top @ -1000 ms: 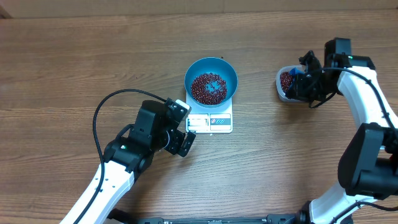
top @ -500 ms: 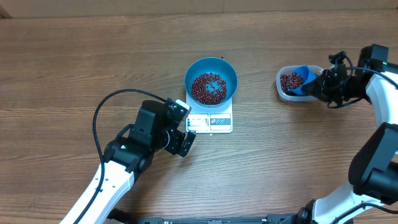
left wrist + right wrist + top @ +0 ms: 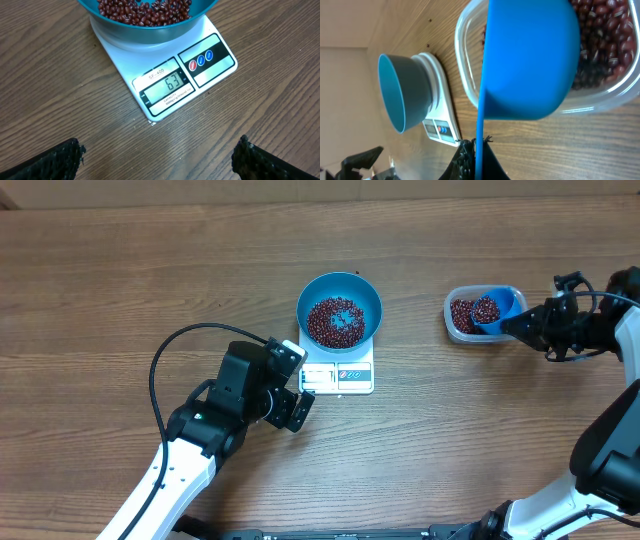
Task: Scoop item into bowl and weigh 150g on scale
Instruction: 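Tilt the scoop up and lift it out of the tub, right gripper, then carry the filled scoop over the teal bowl and tip it, right gripper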
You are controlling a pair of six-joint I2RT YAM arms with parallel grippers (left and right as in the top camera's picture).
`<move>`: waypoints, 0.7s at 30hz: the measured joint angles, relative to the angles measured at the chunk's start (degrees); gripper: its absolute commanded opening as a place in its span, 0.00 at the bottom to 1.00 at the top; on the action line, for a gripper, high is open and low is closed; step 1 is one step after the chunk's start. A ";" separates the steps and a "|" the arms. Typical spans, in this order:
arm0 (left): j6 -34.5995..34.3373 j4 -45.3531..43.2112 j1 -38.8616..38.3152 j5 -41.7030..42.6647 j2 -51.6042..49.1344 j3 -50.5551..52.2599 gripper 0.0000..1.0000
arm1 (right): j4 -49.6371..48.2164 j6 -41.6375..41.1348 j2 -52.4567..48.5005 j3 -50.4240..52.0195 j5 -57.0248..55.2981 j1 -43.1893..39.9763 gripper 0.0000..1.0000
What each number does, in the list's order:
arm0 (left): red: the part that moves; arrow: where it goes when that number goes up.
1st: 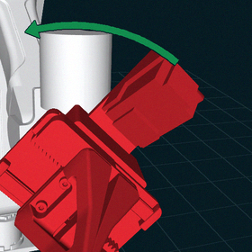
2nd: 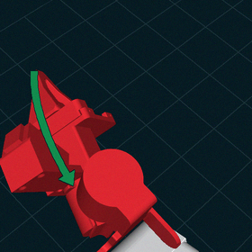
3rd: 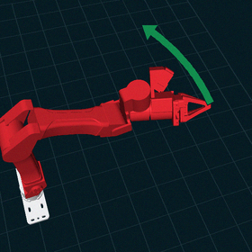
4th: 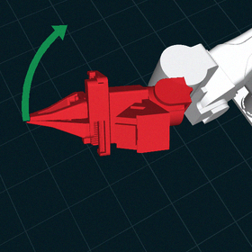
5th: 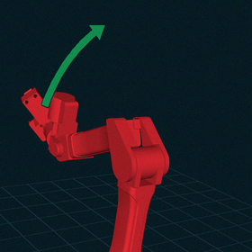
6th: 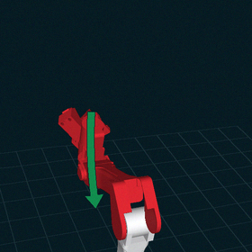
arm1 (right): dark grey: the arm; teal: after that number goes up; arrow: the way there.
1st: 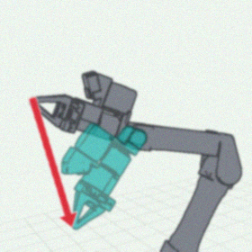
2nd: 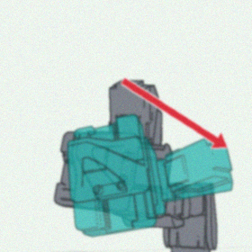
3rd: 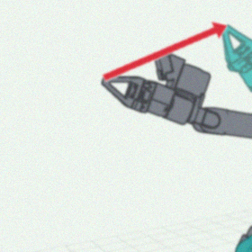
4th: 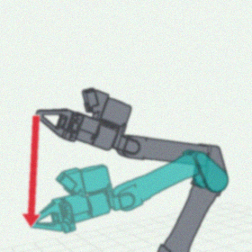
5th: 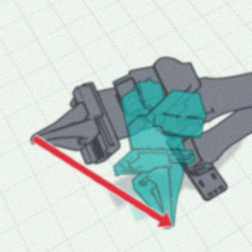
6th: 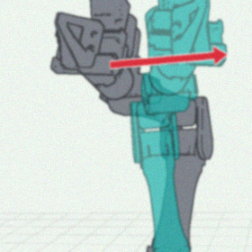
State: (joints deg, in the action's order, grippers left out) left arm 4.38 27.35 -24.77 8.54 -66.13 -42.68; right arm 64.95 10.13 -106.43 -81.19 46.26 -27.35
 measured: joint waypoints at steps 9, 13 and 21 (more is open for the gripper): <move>0.00 0.00 0.00 0.00 0.00 0.00 1.00 | 5.14 4.04 0.02 -1.33 3.23 -1.11 0.04; 0.00 0.02 0.00 0.00 -0.02 0.02 1.00 | 6.75 4.33 0.61 -3.56 3.65 -1.03 0.04; 0.00 0.00 0.00 0.00 0.00 0.00 0.99 | 7.69 4.52 5.60 -4.81 6.69 3.80 0.04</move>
State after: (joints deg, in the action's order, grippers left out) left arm 4.38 27.35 -24.77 8.54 -66.13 -42.68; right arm 72.64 14.66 -100.84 -86.00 52.95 -23.55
